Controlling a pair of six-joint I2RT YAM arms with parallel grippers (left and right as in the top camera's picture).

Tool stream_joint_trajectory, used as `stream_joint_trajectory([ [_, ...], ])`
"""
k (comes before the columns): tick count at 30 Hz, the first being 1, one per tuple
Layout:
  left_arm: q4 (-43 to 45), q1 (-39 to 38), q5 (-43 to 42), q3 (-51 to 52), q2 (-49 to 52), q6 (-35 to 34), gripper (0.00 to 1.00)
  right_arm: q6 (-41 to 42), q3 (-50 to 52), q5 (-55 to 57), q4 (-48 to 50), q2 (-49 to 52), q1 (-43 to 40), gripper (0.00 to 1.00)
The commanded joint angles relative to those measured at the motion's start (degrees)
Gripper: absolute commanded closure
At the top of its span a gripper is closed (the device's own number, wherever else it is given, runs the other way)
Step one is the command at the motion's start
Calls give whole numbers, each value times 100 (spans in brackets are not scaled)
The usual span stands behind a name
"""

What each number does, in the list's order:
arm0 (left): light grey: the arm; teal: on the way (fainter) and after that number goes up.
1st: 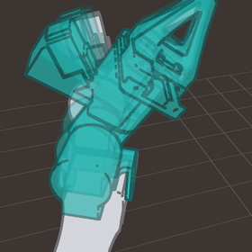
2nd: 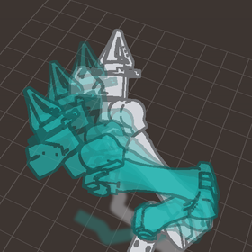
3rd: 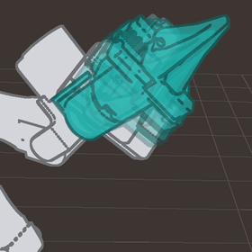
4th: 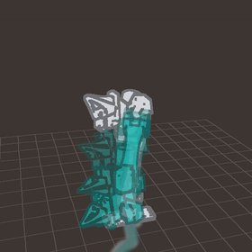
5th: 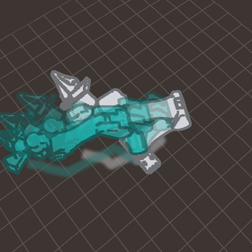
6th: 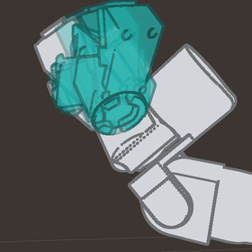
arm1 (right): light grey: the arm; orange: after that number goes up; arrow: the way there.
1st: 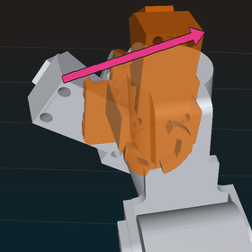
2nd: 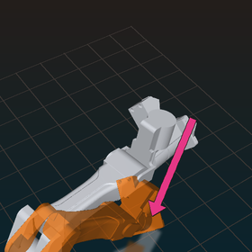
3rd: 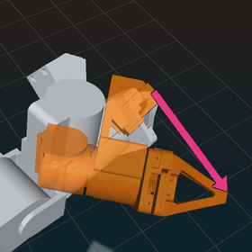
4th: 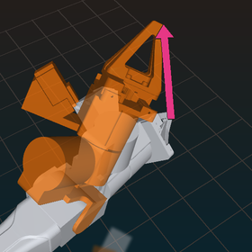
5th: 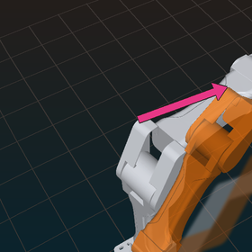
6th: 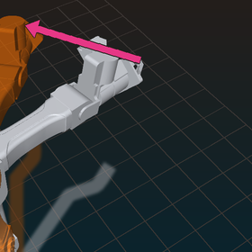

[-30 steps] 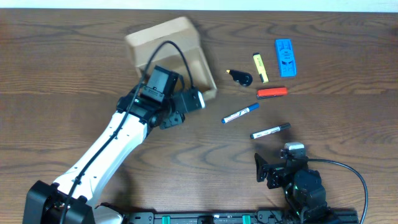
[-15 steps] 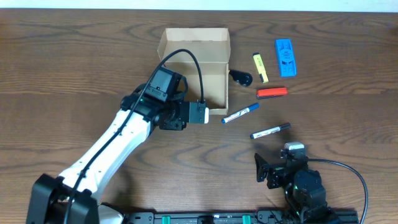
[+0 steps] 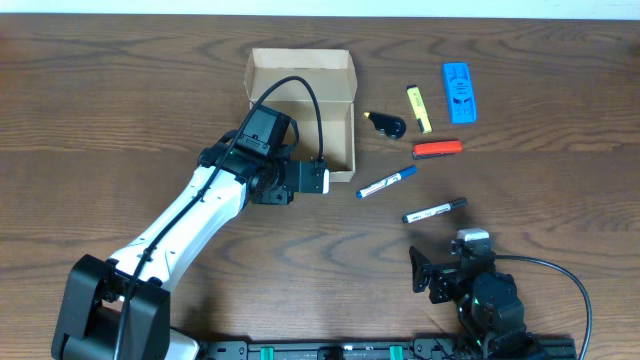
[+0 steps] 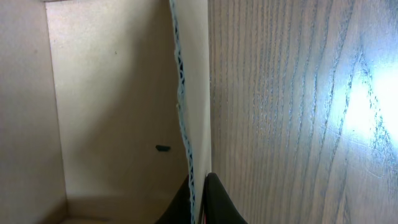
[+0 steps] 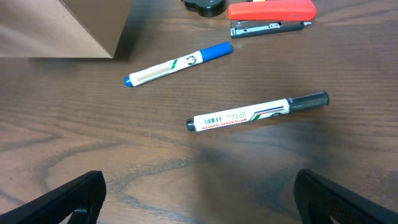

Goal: Pack container
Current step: 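Push the cardboard box right toward the table center with the left gripper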

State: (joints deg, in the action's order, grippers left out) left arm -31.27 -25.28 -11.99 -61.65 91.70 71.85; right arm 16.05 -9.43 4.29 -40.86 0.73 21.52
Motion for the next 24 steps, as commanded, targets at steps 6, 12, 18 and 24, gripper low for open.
stream_joint_trajectory([
  [6,-48,24,-245,-120,17,-94,76,-68,22,-4,-7,-39,-11,1],
  [12,70,24,-243,-120,7,-809,5,-68,22,-4,-7,-39,-11,1],
  [18,72,-4,-247,-125,-352,-1405,5,-68,22,-4,-7,-39,-11,1],
  [24,-76,-15,-243,-214,-1408,-2876,5,-68,22,-7,-9,-39,-11,1],
])
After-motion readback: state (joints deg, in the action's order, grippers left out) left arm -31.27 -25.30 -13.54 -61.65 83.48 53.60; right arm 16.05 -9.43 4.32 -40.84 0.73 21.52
